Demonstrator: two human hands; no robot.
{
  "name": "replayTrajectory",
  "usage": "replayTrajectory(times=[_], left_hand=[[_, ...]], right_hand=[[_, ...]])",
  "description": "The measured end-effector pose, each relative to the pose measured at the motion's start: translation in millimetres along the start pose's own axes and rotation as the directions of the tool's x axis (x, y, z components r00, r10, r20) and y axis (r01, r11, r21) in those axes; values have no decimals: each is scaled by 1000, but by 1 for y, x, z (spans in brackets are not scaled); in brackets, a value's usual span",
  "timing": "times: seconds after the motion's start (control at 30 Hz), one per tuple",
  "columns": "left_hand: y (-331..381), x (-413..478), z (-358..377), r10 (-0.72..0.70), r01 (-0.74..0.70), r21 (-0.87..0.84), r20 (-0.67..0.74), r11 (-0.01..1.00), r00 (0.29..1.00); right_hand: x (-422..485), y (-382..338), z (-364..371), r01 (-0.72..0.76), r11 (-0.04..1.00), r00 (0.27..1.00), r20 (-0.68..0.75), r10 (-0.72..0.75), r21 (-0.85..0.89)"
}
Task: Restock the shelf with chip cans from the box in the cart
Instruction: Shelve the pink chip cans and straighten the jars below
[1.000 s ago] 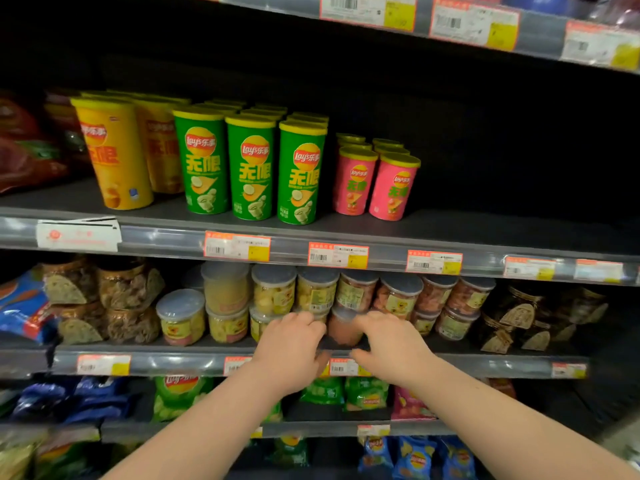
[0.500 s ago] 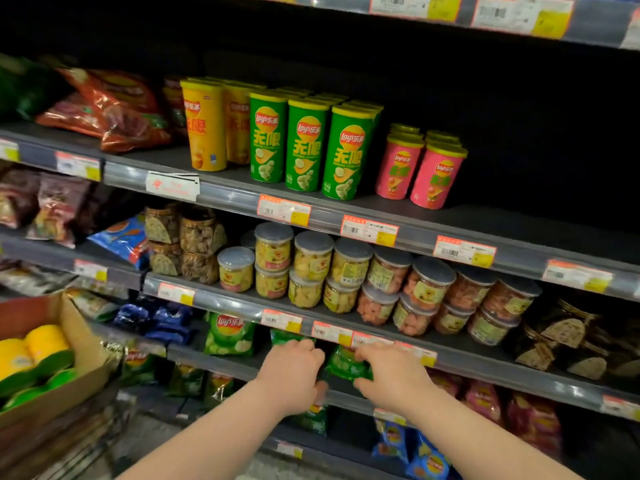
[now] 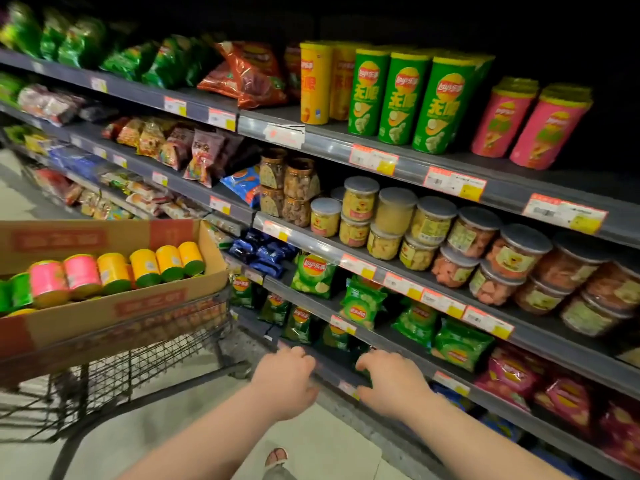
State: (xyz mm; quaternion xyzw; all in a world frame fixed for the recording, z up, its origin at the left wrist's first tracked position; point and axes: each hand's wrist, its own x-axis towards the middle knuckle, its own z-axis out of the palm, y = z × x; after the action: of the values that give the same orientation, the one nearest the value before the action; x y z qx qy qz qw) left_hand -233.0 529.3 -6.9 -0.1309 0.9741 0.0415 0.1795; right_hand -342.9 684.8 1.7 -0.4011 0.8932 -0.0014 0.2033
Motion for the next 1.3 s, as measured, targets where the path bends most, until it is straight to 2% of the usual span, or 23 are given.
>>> replayTrajectory(times=[0.13, 0.43, 0.7, 1.03, 1.3], left_hand=[[-20, -23, 14, -80, 80, -29, 19, 996, 997], [-81, -42, 32, -132, 141, -116, 76, 983, 988], [-200, -62, 43, -225, 237, -215, 80, 947, 971], [-357, -93, 48, -362, 353, -308, 27, 884, 932], [-423, -109, 46, -468, 414, -405, -40, 815, 883]], right_hand=[[0, -22, 12, 50, 999, 999, 21, -50, -7], [23, -69, 17, 46, 999, 996, 77, -44, -23], [81, -181, 13, 107, 991, 986, 136, -96, -78], [164, -328, 8, 182, 977, 976, 141, -167, -106], [200, -394, -3, 256, 955, 958, 169, -231, -150]])
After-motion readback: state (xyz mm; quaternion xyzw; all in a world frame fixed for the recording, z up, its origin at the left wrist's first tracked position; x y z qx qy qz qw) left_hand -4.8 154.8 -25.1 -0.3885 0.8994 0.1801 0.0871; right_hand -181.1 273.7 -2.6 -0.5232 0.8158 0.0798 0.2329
